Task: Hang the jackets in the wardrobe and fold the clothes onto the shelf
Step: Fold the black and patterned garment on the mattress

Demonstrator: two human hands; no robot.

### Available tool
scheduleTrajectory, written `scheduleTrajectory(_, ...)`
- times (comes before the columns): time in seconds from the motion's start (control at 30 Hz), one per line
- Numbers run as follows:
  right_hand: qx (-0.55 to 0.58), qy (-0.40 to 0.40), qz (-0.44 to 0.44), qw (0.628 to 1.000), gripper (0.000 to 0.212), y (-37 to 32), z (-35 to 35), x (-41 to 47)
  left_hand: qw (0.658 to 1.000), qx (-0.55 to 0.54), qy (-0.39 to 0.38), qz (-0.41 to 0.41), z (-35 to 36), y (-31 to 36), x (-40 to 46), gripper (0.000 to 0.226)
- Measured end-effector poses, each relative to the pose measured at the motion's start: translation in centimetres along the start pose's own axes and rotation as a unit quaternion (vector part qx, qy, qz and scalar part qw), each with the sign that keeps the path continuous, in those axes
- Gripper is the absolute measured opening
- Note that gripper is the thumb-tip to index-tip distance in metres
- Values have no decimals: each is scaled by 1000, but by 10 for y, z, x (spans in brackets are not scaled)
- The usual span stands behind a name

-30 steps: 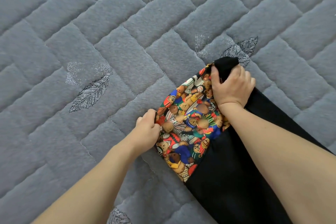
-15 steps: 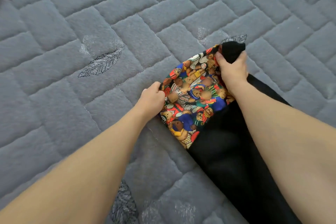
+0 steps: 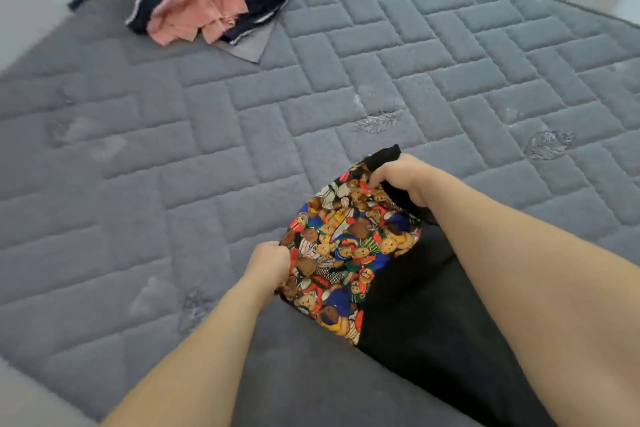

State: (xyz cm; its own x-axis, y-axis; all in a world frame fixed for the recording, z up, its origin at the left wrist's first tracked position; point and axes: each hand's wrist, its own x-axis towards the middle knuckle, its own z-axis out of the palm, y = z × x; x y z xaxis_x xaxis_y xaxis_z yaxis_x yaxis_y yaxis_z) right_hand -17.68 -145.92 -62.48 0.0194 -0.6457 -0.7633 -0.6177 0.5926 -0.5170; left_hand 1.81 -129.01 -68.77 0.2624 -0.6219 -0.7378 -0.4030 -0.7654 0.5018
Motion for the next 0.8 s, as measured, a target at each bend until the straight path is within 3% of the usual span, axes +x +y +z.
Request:
scheduleTrajectory(0.1,39,-43,-47,997,57,-76,77,-43,995,-42,92,4,-115,-38,-25,19)
scheduleTrajectory(0.17,79,-76,-81,991,63,-133,122,-84,971,-121,207,-22,-198,-54,-58,24)
scheduleTrajectory(0.3,171,-118,-133,969,78,-229,168,-159,939,-62,335,53,-330,-52,-123,14)
scheduleTrajectory(0.43,227,-161,-194,940,61,-310,182,-250,877,-69,457,132,-429,-24,-227,12)
scheduleTrajectory(0.57,272,-184,-248,911,48,-329,166,-314,867,-66,443,217,-462,4,-313,15)
scheduleTrajectory(0.67,294,-151,-254,909,50,-307,149,-317,909,-101,342,216,-434,12,-335,5)
scheduleTrajectory(0.8,288,-109,-232,923,40,-232,128,-279,961,-94,220,136,-349,5,-313,21)
